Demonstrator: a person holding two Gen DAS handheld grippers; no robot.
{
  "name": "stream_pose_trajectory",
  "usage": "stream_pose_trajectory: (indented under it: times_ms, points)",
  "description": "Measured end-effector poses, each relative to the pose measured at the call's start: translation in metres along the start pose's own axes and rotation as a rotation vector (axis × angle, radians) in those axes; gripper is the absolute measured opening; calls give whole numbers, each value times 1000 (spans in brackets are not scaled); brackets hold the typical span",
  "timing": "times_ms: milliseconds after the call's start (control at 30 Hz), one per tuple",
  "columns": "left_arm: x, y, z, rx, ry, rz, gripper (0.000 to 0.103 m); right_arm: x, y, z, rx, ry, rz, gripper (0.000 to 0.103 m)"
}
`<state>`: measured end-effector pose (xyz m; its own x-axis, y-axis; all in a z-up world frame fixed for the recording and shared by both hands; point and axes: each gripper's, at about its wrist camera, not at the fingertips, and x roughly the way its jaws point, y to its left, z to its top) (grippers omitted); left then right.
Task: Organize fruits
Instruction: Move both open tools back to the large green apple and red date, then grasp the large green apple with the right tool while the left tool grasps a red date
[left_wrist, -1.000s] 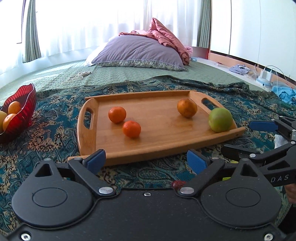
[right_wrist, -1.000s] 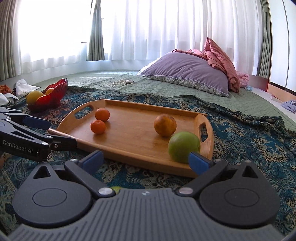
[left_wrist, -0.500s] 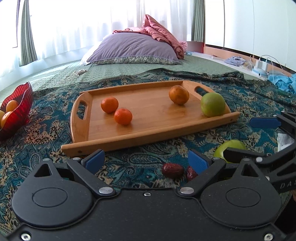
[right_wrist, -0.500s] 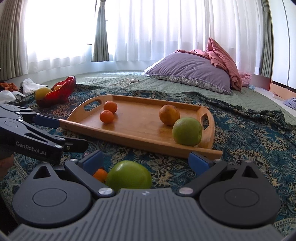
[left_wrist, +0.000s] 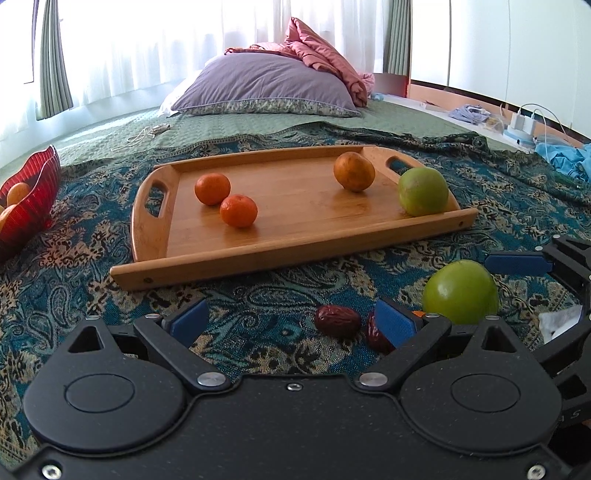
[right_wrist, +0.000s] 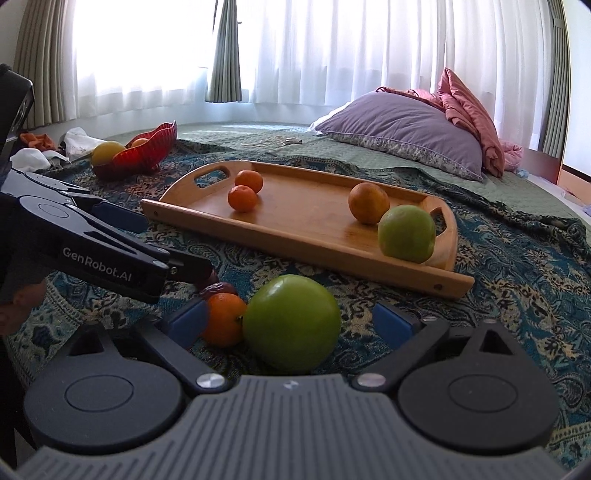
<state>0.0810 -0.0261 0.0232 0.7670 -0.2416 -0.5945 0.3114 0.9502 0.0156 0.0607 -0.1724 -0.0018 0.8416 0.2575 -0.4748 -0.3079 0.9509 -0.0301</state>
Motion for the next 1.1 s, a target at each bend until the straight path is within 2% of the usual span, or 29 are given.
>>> stream_pose_trajectory:
  times_ms: [133, 200, 267, 400, 600, 867, 1100]
  points:
    - [0, 0, -2, -14, -9, -12, 91, 0, 0, -2, 11, -5, 10, 97]
    - [2, -1, -3, -15, -2, -19, 88, 0, 0, -2, 16, -6, 20, 93]
    - [3, -1, -4, -14, 3, -25, 81, 0, -1, -2, 21, -3, 37, 89]
    - [4, -1, -4, -20, 1, -41, 73, -1, 3, -3, 12, -8, 40, 84]
    - [3, -1, -5, -38, 0, -68, 63, 0, 2, -4, 25, -15, 47, 83]
    - [3, 7, -9, -114, 11, -120, 49, 0, 2, -5, 22, -19, 46, 81]
    - [-5, 6, -11, -100, 13, -133, 37, -3, 1, -4, 35, -23, 45, 78]
